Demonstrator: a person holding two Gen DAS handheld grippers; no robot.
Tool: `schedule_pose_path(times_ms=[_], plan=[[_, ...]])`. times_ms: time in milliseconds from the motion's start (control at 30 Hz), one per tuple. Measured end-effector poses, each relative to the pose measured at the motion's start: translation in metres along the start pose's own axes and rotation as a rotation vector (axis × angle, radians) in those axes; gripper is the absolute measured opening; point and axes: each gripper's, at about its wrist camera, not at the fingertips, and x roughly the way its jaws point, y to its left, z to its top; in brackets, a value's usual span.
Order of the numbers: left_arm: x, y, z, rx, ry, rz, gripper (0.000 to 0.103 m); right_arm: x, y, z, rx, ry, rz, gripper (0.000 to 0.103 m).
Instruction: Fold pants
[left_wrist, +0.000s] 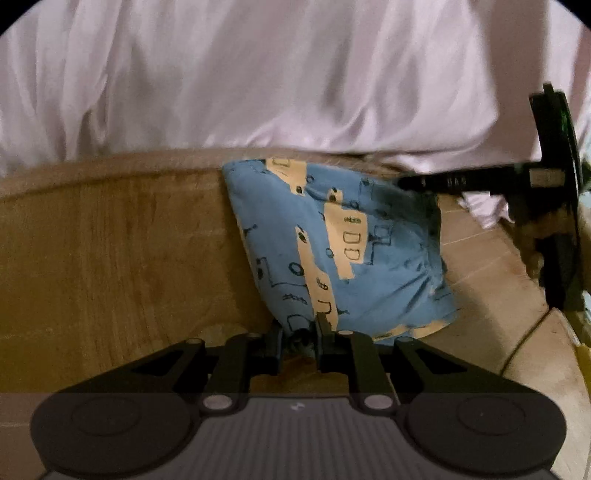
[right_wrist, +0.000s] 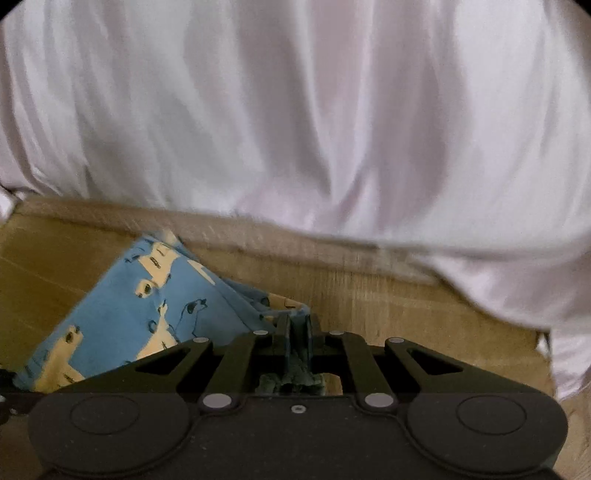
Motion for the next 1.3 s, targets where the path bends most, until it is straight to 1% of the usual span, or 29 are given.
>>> schedule_pose_path(times_ms=[67, 100, 133, 167, 200, 267, 300, 333, 367, 400, 433, 467, 533, 600, 633, 667, 700, 733, 767, 867, 1033, 1167, 1300], plan=[[0.001, 0.001, -0.004, 0.005, -0.008, 0.004, 0.022, 0.009, 0.0, -0.011, 0.008, -0.004, -0.034, 0.016], [0.0, 0.001, -0.005, 0.018, -0.007, 0.008, 0.023, 0.008, -0.004, -0.016, 0.033, -0.017, -0.046, 0.019], [-0.001, 0.0, -0.007, 0.029, -0.001, 0.015, 0.026, 0.004, -0.008, -0.019, 0.062, -0.033, -0.044, 0.025], [-0.001, 0.001, -0.007, 0.029, 0.005, 0.02, 0.03, -0.002, -0.013, -0.024, 0.101, -0.054, -0.03, 0.029], [0.0, 0.003, -0.008, 0.023, 0.011, 0.024, 0.031, -0.009, -0.016, -0.028, 0.124, -0.068, -0.024, 0.032], [0.0, 0.005, -0.009, 0.01, 0.017, 0.026, 0.035, -0.025, -0.017, -0.037, 0.147, -0.102, -0.019, 0.045], [0.0, 0.005, -0.01, 0.008, 0.015, 0.029, 0.036, -0.033, -0.017, -0.042, 0.167, -0.118, -0.008, 0.05], [-0.003, 0.004, -0.011, 0.009, 0.015, 0.032, 0.038, -0.037, -0.017, -0.046, 0.189, -0.124, 0.008, 0.057], [-0.004, 0.003, -0.011, 0.009, 0.018, 0.035, 0.04, -0.043, -0.016, -0.052, 0.214, -0.127, 0.027, 0.061], [-0.005, 0.003, -0.011, 0.01, 0.019, 0.037, 0.042, -0.05, -0.012, -0.056, 0.226, -0.129, 0.041, 0.062], [-0.007, 0.003, -0.012, 0.01, 0.019, 0.041, 0.047, -0.055, -0.006, -0.06, 0.227, -0.132, 0.047, 0.067], [-0.008, 0.003, -0.012, 0.009, 0.018, 0.046, 0.057, -0.06, 0.0, -0.064, 0.218, -0.138, 0.051, 0.075], [-0.013, 0.002, -0.013, -0.001, 0.009, 0.055, 0.066, -0.069, 0.011, -0.07, 0.188, -0.156, 0.051, 0.086], [-0.017, 0.001, -0.014, -0.001, -0.002, 0.055, 0.07, -0.08, 0.023, -0.077, 0.164, -0.181, 0.046, 0.089], [-0.02, 0.001, -0.014, 0.0, -0.005, 0.058, 0.074, -0.084, 0.026, -0.079, 0.158, -0.187, 0.043, 0.093], [-0.023, 0.0, -0.015, 0.001, -0.011, 0.063, 0.081, -0.089, 0.029, -0.082, 0.156, -0.199, 0.036, 0.097], [-0.028, -0.001, -0.016, 0.001, -0.02, 0.069, 0.085, -0.096, 0.032, -0.086, 0.16, -0.217, 0.027, 0.099], [-0.032, -0.002, -0.017, -0.001, -0.031, 0.074, 0.092, -0.102, 0.033, -0.089, 0.167, -0.227, 0.022, 0.101], [-0.038, -0.003, -0.019, -0.004, -0.049, 0.081, 0.095, -0.107, 0.035, -0.092, 0.175, -0.234, 0.017, 0.102], [-0.056, -0.007, -0.027, 0.001, -0.097, 0.102, 0.101, -0.121, 0.04, -0.105, 0.188, -0.256, -0.014, 0.102], [-0.079, -0.016, -0.044, 0.027, -0.169, 0.167, 0.103, -0.141, 0.053, -0.131, 0.205, -0.284, -0.036, 0.102], [-0.086, -0.022, -0.056, 0.059, -0.168, 0.189, 0.103, -0.153, 0.06, -0.148, 0.237, -0.3, -0.049, 0.102], [-0.089, -0.026, -0.062, 0.067, -0.174, 0.212, 0.103, -0.162, 0.065, -0.157, 0.236, -0.325, -0.071, 0.102]])
